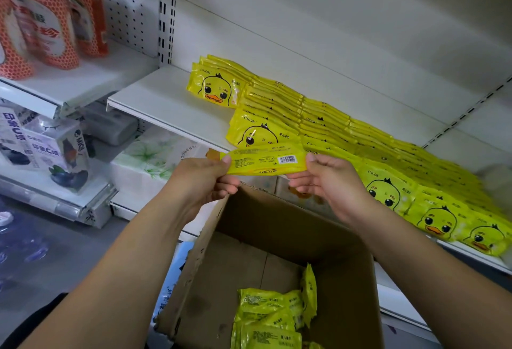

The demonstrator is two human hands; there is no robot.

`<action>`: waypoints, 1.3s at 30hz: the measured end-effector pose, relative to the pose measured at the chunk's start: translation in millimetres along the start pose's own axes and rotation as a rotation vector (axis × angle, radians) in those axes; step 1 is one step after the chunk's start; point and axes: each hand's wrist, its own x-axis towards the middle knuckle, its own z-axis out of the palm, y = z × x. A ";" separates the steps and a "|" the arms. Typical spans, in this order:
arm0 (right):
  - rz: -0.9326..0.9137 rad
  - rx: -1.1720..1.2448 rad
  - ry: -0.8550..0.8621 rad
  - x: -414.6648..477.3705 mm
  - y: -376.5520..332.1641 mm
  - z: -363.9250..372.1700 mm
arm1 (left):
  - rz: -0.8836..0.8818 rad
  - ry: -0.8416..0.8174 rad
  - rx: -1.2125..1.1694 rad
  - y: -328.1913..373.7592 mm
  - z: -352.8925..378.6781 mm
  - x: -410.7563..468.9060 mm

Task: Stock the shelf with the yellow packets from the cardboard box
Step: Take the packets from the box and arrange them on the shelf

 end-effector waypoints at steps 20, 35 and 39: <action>-0.323 -0.340 0.109 16.3 -30.0 -4.5 | 0.267 0.003 0.234 -5.5 -2.6 4.6; -0.393 -0.828 -0.276 40.0 -41.0 20.2 | 0.346 -0.079 0.091 5.5 -9.4 4.4; -0.335 -1.065 -0.458 49.0 -49.0 39.6 | 0.395 -0.007 0.145 6.7 -10.6 9.5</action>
